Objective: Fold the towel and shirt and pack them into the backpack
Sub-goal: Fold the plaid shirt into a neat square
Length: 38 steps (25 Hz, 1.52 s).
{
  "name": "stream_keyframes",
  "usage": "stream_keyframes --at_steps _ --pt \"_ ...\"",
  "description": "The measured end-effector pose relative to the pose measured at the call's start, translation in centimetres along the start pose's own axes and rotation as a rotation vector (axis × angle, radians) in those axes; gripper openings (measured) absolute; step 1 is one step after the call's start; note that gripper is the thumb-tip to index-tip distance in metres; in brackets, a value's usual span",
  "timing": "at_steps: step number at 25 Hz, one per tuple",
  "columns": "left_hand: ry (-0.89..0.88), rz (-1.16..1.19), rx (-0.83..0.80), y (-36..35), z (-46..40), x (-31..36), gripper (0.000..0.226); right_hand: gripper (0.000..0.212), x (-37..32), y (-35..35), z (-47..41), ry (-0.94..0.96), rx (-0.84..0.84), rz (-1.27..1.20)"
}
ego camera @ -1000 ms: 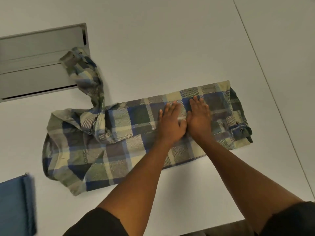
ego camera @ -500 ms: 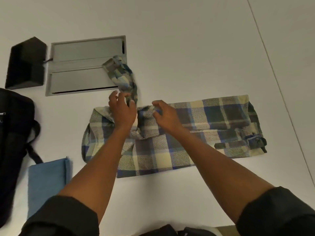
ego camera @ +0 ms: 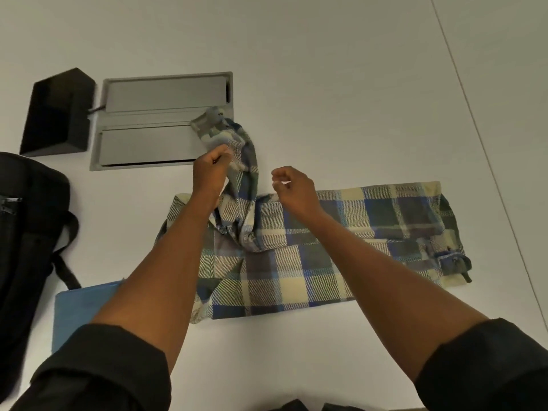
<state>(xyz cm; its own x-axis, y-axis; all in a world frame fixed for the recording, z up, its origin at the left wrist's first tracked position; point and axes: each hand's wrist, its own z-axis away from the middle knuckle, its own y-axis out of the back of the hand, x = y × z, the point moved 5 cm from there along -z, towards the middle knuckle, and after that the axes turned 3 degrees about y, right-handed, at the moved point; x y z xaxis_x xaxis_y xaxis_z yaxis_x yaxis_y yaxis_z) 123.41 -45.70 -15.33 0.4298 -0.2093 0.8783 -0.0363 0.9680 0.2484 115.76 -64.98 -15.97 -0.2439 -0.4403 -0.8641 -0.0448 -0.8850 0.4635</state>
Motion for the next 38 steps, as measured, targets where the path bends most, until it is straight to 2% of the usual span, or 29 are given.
stream_keyframes --at_steps 4,6,9,11,12,13,16,18,21,24,26,28,30,32,33,35,38 --pt "-0.268 -0.163 -0.048 -1.2 4.6 2.8 0.038 0.017 -2.9 1.5 -1.6 0.009 0.058 -0.080" --pt "-0.453 -0.297 -0.112 -2.3 7.6 2.9 0.040 0.024 -4.1 1.8 -1.9 -0.106 0.011 -0.207" --pt "-0.705 -0.468 -0.290 -4.1 11.6 1.2 0.036 0.043 -4.4 2.2 -0.4 -0.344 -0.121 -0.340" --pt "-0.727 -0.492 -0.447 -5.4 13.9 -0.8 0.023 0.043 -3.5 2.4 1.1 -0.363 -0.204 -0.220" --pt "-0.657 -0.457 -0.481 -5.8 14.6 -1.8 0.027 0.037 -2.9 2.4 1.7 -0.330 -0.215 -0.160" --pt "-0.512 -0.370 -0.467 -5.9 15.0 -2.8 0.036 0.029 -2.2 2.5 2.3 -0.301 -0.195 -0.145" --pt "0.064 0.163 -0.203 -4.4 15.1 -5.7 0.042 0.015 -0.3 2.8 3.8 -0.322 -0.145 -0.352" --pt "0.341 0.468 -0.132 -4.1 15.1 -7.2 0.038 0.009 0.3 2.7 4.9 -0.336 -0.186 -0.446" --pt "0.477 0.697 -0.118 -3.9 14.3 -6.9 0.035 0.015 0.6 2.5 6.4 -0.308 -0.281 -0.492" --pt "0.475 0.724 -0.147 -4.2 13.6 -5.6 0.012 0.020 0.7 3.2 7.1 -0.263 -0.291 -0.545" --pt "0.465 0.742 -0.148 -4.6 13.5 -4.6 0.008 0.019 1.1 4.3 7.3 -0.281 -0.270 -0.536" --pt "0.408 0.807 -0.123 -5.1 13.5 -3.6 0.017 0.022 1.7 5.6 7.4 -0.294 -0.212 -0.417" --pt "0.300 0.844 -0.112 -5.7 13.7 -2.2 0.033 0.027 2.0 7.4 7.1 -0.238 -0.042 -0.222" --pt "0.155 0.750 -0.112 -6.6 14.4 -0.6 0.041 0.030 1.2 9.2 7.2 -0.175 0.136 -0.181" --pt "0.068 0.656 -0.121 -7.2 14.8 0.2 0.043 0.031 0.4 9.7 7.4 -0.176 0.141 -0.264" --pt "-0.117 0.401 -0.181 -8.9 16.3 1.4 0.044 0.043 -1.2 10.0 7.7 -0.217 0.007 -0.471" --pt "-0.367 0.037 -0.306 -12.0 18.6 2.6 0.047 0.067 -2.4 12.1 8.3 -0.247 -0.147 -0.528"
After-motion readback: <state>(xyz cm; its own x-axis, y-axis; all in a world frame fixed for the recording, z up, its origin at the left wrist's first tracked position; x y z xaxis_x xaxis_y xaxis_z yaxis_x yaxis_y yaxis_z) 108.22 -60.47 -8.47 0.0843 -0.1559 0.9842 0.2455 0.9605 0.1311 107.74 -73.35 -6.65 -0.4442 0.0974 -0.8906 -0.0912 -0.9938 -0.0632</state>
